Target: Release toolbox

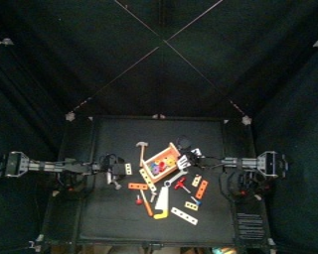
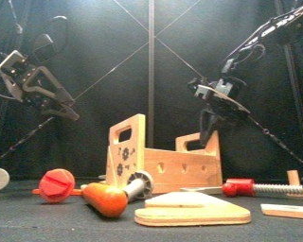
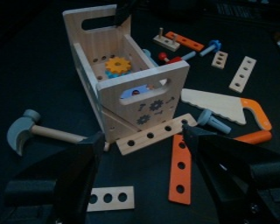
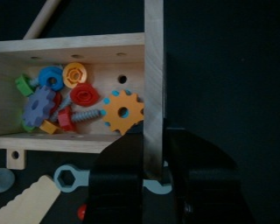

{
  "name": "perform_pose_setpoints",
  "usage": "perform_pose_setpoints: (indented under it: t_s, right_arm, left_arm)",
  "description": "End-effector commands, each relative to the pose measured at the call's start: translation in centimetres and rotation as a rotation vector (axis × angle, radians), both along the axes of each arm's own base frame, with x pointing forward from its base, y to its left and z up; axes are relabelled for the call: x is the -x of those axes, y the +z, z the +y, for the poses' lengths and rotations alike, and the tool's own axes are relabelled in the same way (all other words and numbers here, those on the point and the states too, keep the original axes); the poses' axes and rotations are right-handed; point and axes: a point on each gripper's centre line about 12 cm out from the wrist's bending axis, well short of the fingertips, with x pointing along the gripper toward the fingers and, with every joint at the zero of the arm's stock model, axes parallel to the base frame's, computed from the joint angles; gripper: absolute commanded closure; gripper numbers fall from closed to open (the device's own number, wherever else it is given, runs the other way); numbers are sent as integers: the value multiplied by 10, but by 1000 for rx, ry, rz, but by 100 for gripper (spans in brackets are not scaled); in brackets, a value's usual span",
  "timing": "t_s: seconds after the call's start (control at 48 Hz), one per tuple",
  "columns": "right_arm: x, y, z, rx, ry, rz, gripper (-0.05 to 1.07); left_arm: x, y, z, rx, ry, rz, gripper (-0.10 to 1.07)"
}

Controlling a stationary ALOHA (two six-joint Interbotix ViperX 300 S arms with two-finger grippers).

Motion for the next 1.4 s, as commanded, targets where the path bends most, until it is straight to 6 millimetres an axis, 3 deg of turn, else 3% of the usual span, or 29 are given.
perform_pose_setpoints:
  t_s: [0.0,0.271,0.583,0.688,1.062,1.375]
  right_arm:
    - [-7,1,-3,19,15,-7,61]
    - [4,-1,-21,61,-10,19,59]
    - [3,4,-24,105,13,18,56]
    - [2,4,-23,109,19,21,49]
    - [1,9,-21,134,44,13,7]
    - [2,29,-18,224,105,-21,4]
  left_arm:
    - [-5,3,-1,0,-5,-6,-5]
    - [-5,-1,-1,2,-5,9,-5]
    - [-4,-2,-1,2,-5,11,-5]
    - [-4,-2,-1,2,-5,11,-5]
    - [-4,-2,-1,5,-3,13,-5]
    - [-4,-2,-1,10,0,11,-5]
